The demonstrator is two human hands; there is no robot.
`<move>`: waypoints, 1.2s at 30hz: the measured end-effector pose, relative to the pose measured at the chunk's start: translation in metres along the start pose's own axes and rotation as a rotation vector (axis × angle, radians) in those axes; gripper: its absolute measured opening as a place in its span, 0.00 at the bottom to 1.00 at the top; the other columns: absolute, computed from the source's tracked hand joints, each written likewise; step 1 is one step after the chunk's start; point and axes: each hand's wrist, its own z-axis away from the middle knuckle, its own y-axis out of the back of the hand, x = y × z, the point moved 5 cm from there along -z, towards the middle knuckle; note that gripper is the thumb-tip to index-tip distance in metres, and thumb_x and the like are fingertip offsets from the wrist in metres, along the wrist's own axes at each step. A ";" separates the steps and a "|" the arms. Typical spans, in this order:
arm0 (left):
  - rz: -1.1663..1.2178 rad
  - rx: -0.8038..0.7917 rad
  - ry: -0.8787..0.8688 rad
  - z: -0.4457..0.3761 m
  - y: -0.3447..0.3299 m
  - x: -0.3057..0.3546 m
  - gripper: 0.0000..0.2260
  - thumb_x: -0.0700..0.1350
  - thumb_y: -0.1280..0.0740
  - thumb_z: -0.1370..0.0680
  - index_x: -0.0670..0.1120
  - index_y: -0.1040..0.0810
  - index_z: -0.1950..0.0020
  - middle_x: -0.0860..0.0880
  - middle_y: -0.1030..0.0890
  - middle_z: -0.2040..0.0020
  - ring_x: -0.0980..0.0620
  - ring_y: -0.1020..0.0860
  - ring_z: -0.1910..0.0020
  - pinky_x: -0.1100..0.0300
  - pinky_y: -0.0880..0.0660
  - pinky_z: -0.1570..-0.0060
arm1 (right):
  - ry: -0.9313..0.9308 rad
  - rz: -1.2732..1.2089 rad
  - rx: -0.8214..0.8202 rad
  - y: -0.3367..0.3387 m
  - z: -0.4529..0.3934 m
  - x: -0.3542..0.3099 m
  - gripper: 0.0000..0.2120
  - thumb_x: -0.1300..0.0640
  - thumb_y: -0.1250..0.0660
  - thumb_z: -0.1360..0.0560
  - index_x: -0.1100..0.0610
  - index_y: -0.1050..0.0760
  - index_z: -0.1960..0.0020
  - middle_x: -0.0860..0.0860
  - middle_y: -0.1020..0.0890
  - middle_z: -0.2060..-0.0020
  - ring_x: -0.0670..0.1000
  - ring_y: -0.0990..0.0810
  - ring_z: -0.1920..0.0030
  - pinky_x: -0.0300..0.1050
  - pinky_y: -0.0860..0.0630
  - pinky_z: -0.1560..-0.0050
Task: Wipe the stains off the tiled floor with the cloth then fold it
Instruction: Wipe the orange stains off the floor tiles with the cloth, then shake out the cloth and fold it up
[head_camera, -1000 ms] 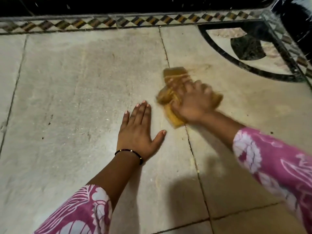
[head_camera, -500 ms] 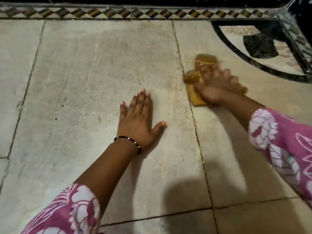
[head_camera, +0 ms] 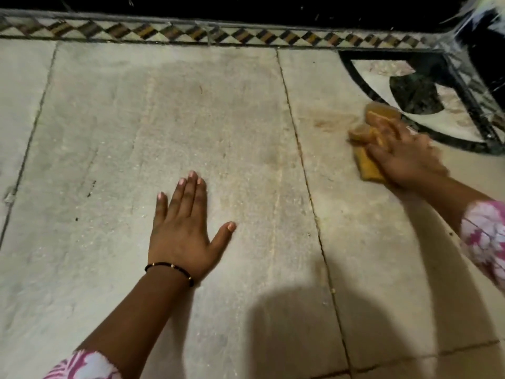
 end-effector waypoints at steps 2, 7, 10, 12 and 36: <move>-0.006 0.000 0.004 0.000 -0.002 0.002 0.39 0.68 0.55 0.24 0.44 0.55 0.22 0.47 0.55 0.22 0.52 0.58 0.24 0.49 0.63 0.27 | -0.209 -0.023 -0.005 -0.003 0.039 0.029 0.33 0.25 0.52 0.31 0.31 0.56 0.29 0.60 0.40 0.31 0.70 0.37 0.36 0.72 0.38 0.41; 0.004 0.003 0.011 -0.003 -0.002 0.001 0.39 0.68 0.53 0.24 0.43 0.55 0.22 0.47 0.55 0.22 0.51 0.57 0.24 0.48 0.63 0.27 | -0.163 0.025 0.050 -0.014 0.144 -0.018 0.30 0.34 0.49 0.25 0.39 0.51 0.26 0.58 0.41 0.29 0.64 0.37 0.38 0.63 0.39 0.40; 0.008 -0.077 0.013 -0.002 -0.002 0.001 0.39 0.68 0.54 0.24 0.44 0.58 0.22 0.49 0.60 0.23 0.50 0.59 0.24 0.48 0.64 0.28 | 0.130 0.131 0.058 -0.030 0.182 -0.090 0.29 0.39 0.51 0.27 0.46 0.38 0.28 0.58 0.35 0.30 0.64 0.34 0.44 0.63 0.35 0.45; 0.024 -0.154 0.020 -0.006 -0.001 -0.002 0.37 0.65 0.54 0.25 0.45 0.59 0.23 0.49 0.62 0.23 0.51 0.61 0.24 0.50 0.65 0.28 | 0.282 0.104 0.063 -0.040 0.205 -0.141 0.28 0.44 0.48 0.31 0.50 0.27 0.34 0.59 0.25 0.38 0.62 0.32 0.49 0.61 0.33 0.50; 1.048 -0.133 0.392 0.274 0.600 0.161 0.11 0.60 0.35 0.30 0.54 0.23 0.57 0.58 0.18 0.56 0.61 0.22 0.51 0.65 0.28 0.56 | -0.258 -1.491 -0.756 0.540 0.511 -0.138 0.11 0.59 0.40 0.22 0.59 0.23 0.43 0.59 0.16 0.50 0.59 0.17 0.50 0.52 0.22 0.47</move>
